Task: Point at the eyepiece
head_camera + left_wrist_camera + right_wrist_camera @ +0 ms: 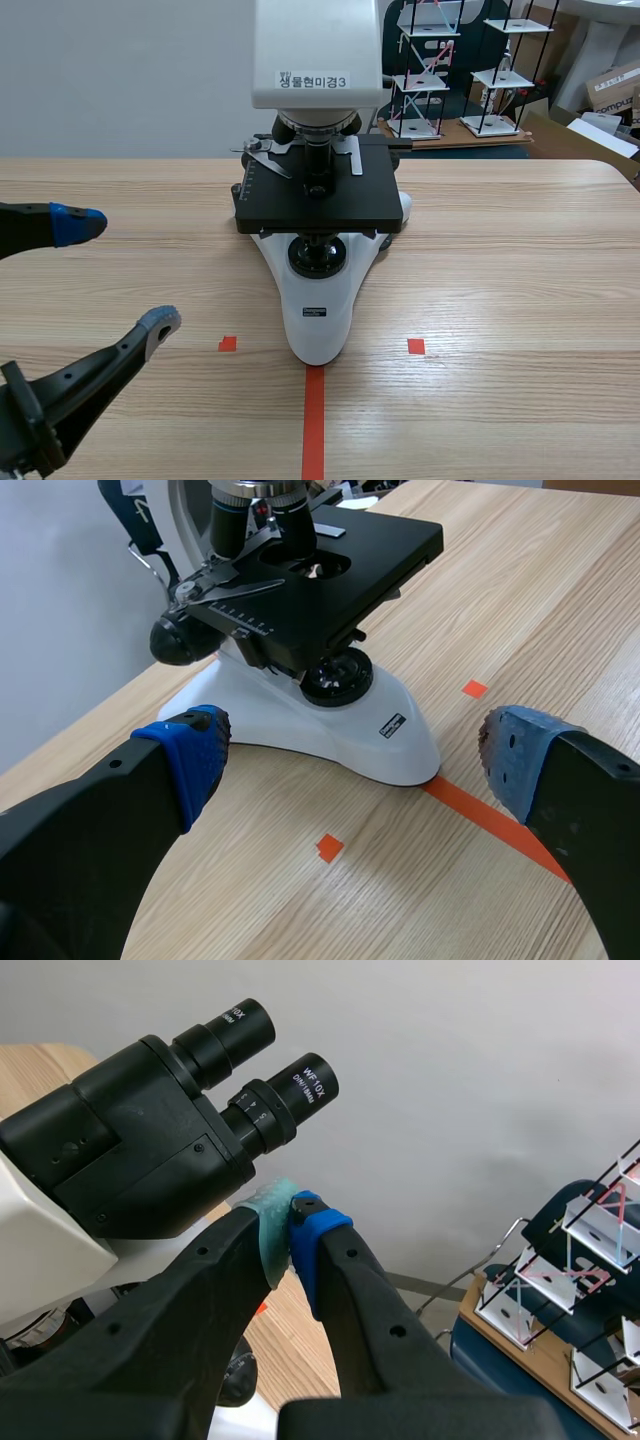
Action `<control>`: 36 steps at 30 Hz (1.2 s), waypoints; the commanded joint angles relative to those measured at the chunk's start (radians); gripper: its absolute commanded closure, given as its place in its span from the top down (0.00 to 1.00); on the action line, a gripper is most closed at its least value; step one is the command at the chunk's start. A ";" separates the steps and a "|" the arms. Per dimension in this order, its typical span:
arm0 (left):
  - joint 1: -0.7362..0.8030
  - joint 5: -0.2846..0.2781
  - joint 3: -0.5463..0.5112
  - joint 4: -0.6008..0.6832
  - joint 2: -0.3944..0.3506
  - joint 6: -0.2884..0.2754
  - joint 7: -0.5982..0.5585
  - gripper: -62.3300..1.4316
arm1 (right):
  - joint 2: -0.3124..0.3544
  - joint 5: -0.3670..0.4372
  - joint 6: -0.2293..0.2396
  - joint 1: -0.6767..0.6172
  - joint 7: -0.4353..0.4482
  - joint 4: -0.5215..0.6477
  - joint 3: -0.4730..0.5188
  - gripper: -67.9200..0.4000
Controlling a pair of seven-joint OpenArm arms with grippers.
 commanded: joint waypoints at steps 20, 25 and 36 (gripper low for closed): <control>0.008 -0.010 0.001 0.005 0.005 0.005 -0.014 0.85 | -0.005 0.008 -0.003 0.039 0.012 0.000 -0.013 0.01; 0.008 -0.010 0.001 0.005 0.005 0.005 -0.014 0.85 | -0.005 0.008 -0.003 0.039 0.013 0.000 -0.013 0.01; 0.008 -0.010 0.001 0.005 0.005 0.005 -0.013 0.85 | -0.005 0.008 -0.003 0.039 0.016 0.000 -0.013 0.01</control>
